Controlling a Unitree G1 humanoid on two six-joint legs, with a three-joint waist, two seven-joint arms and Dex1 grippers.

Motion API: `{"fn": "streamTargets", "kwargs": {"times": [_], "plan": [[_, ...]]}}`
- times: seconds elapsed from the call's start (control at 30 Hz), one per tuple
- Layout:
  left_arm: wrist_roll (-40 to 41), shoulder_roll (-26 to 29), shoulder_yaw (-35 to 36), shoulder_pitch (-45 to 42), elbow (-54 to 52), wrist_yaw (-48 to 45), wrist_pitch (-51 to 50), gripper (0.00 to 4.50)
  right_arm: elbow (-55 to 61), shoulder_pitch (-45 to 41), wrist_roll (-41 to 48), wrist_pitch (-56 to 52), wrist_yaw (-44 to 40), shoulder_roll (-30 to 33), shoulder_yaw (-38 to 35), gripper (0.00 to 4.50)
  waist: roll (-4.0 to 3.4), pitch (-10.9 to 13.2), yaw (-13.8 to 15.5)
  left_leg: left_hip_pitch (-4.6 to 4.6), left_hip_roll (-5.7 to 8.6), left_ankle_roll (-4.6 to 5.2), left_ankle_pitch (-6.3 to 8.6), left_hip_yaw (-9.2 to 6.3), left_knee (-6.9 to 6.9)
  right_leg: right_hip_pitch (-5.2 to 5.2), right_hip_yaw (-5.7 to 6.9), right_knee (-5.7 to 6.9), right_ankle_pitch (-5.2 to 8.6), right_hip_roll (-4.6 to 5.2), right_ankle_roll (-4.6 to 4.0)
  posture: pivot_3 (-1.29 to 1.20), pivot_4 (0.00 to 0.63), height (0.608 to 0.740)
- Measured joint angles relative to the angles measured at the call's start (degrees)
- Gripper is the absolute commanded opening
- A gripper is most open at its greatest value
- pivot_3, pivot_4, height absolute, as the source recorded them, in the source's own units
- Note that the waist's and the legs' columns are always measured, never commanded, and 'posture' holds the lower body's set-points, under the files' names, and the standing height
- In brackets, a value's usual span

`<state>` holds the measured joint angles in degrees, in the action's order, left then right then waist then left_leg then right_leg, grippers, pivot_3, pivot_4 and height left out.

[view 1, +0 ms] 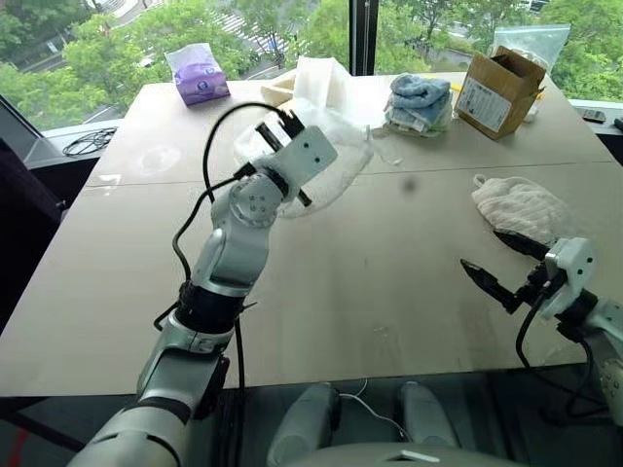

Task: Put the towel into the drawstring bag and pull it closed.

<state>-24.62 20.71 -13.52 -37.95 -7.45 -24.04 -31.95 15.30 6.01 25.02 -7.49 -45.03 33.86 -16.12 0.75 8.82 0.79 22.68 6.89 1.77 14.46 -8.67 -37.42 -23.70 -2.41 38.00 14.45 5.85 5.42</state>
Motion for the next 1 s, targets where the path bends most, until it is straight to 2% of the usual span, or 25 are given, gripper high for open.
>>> {"fn": "streamTargets", "kwargs": {"times": [0.03,0.07,0.13,0.2,0.27,0.3,0.4,0.5,0.57,0.63,0.7,1.0], "plan": [[-0.1,-0.7,0.0,-0.9,0.1,1.7,0.6,0.09,-0.7,-0.2,-0.5,0.2,0.0,0.2,0.0,4.5,0.29,0.2,0.1,0.2,-0.02,-0.03,-0.02,-0.21,-0.08,-0.07,0.17,0.0,-0.01,-0.04,-0.02,0.0,0.15,0.74],[-0.5,0.9,-0.7,-2.1,0.0,0.0,0.5,0.09,-0.6,-0.2,-0.4,0.3,0.0,0.2,0.0,4.5,0.33,0.2,0.0,0.17,-0.03,-0.04,-0.02,-0.23,-0.11,-0.04,0.2,0.0,-0.02,-0.05,-0.03,0.0,0.15,0.74],[-0.8,5.2,-3.8,-0.8,-0.9,-6.3,-0.7,0.09,-0.7,-0.3,-0.2,0.3,0.3,0.1,-0.2,4.5,-0.16,-0.2,-0.3,-0.1,-0.01,0.02,0.02,0.1,0.03,0.09,-0.07,-0.05,0.0,0.0,-0.01,0.0,0.15,0.74],[-0.9,3.5,-5.4,3.2,0.2,-5.9,-1.7,0.09,-1.2,-0.2,-0.3,0.4,0.4,0.1,-0.6,4.5,-0.41,-0.2,-0.3,-0.17,0.0,0.11,0.07,0.27,0.05,0.08,-0.21,-0.03,0.01,0.03,0.02,0.0,0.15,0.74],[-1.1,1.2,-5.4,2.1,0.2,-2.9,-1.2,0.09,-1.8,-0.4,-0.3,0.3,0.4,0.1,-0.5,4.5,0.18,0.2,0.1,0.17,-0.06,0.02,0.01,-0.07,-0.11,-0.09,0.08,0.03,-0.02,-0.06,-0.03,0.0,0.15,0.74],[-1.1,1.8,-5.4,1.1,-0.3,-3.8,-1.8,0.09,-1.8,-0.7,-0.3,0.1,0.6,0.2,-0.6,4.5,0.27,0.2,0.1,0.17,-0.06,-0.02,-0.01,-0.18,-0.15,-0.04,0.17,0.02,-0.04,-0.07,-0.06,0.0,0.15,0.74],[-1.0,3.0,-5.8,3.0,-3.1,-7.0,-4.0,0.09,-2.3,-1.2,-0.3,-0.8,1.7,0.6,-0.9,4.5,-0.29,-0.1,-0.2,-0.15,-0.04,0.05,0.03,0.21,-0.05,0.11,-0.14,0.0,-0.03,0.0,-0.03,0.0,0.15,0.74],[0.2,-3.5,-2.7,3.8,-3.2,-0.7,-4.5,0.09,-6.5,-4.5,-3.3,-2.9,5.7,2.2,-1.4,4.5,0.02,0.1,0.0,0.08,-0.04,0.03,0.02,0.07,-0.18,-0.02,0.0,0.06,-0.07,-0.03,-0.02,0.0,0.15,0.74],[1.3,-4.9,0.9,1.9,-3.6,0.7,-5.9,0.09,-7.7,-5.8,-4.9,-3.1,6.8,3.7,-2.2,4.5,-0.06,0.0,-0.1,-0.02,-0.06,0.03,0.02,0.12,-0.17,0.03,-0.03,0.07,-0.06,-0.03,-0.01,0.0,0.15,0.74],[3.5,-8.5,4.4,1.8,-3.5,2.3,-7.7,0.09,-12.7,-8.9,-8.7,-2.8,7.5,6.8,-1.1,4.5,-0.1,0.0,-0.2,-0.03,0.0,0.06,0.02,0.27,-0.21,0.05,-0.13,0.04,-0.09,0.01,0.05,0.0,0.15,0.74],[5.2,-10.1,4.4,1.8,-3.4,2.6,-9.1,0.09,-18.0,-13.4,-13.6,-0.7,8.0,9.9,0.7,4.5,-0.08,0.0,-0.1,0.0,0.0,0.06,0.02,0.25,-0.25,0.04,-0.12,0.03,-0.1,0.0,0.07,0.0,0.15,0.74],[9.1,-10.4,4.3,-2.1,-2.7,2.3,-12.2,0.09,-32.2,-22.5,-22.9,4.1,7.5,10.6,9.9,4.5,-0.06,0.0,-0.2,0.04,-0.03,0.05,0.02,0.28,-0.25,0.03,-0.13,-0.01,-0.11,0.0,0.06,0.0,0.15,0.74]]}}
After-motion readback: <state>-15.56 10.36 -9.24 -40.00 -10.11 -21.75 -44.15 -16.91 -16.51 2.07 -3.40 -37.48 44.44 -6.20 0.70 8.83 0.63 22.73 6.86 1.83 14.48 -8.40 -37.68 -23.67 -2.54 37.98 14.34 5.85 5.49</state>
